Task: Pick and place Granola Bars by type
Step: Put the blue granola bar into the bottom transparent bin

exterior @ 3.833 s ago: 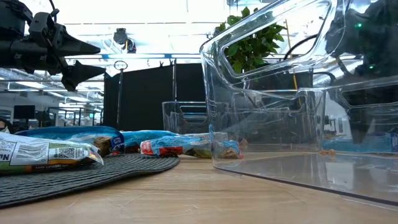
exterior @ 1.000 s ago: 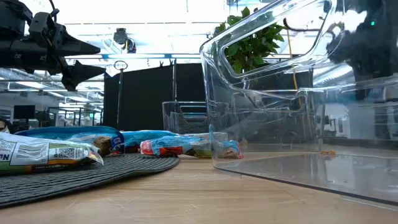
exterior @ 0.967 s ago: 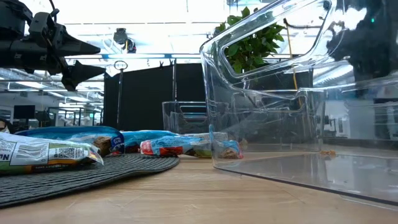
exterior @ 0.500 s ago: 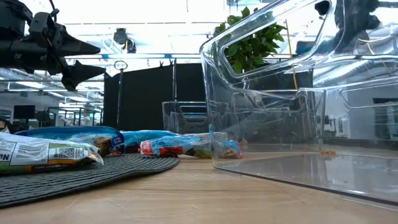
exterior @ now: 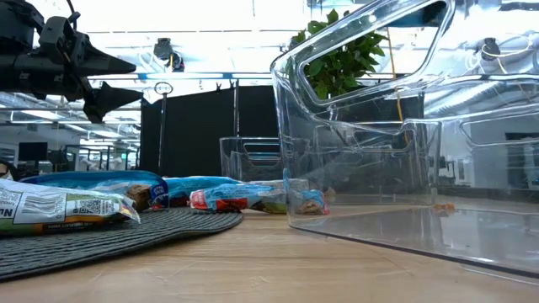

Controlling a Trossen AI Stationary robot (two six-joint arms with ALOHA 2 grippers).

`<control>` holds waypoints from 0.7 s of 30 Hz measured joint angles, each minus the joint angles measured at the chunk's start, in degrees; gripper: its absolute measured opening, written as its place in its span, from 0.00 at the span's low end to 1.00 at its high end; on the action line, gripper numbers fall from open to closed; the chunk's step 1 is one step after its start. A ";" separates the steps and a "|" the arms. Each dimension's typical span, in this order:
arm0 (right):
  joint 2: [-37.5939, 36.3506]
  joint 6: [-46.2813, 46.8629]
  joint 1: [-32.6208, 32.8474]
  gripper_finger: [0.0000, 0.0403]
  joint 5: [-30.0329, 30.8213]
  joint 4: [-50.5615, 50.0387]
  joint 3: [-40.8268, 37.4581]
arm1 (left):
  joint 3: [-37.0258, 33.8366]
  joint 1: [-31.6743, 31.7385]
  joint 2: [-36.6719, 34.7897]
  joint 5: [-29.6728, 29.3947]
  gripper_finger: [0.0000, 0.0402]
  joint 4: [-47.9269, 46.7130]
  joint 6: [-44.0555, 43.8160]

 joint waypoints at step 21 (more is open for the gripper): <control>12.13 12.97 11.44 0.00 -0.59 -0.02 11.55 | 0.00 -0.01 0.00 0.00 0.77 0.00 0.01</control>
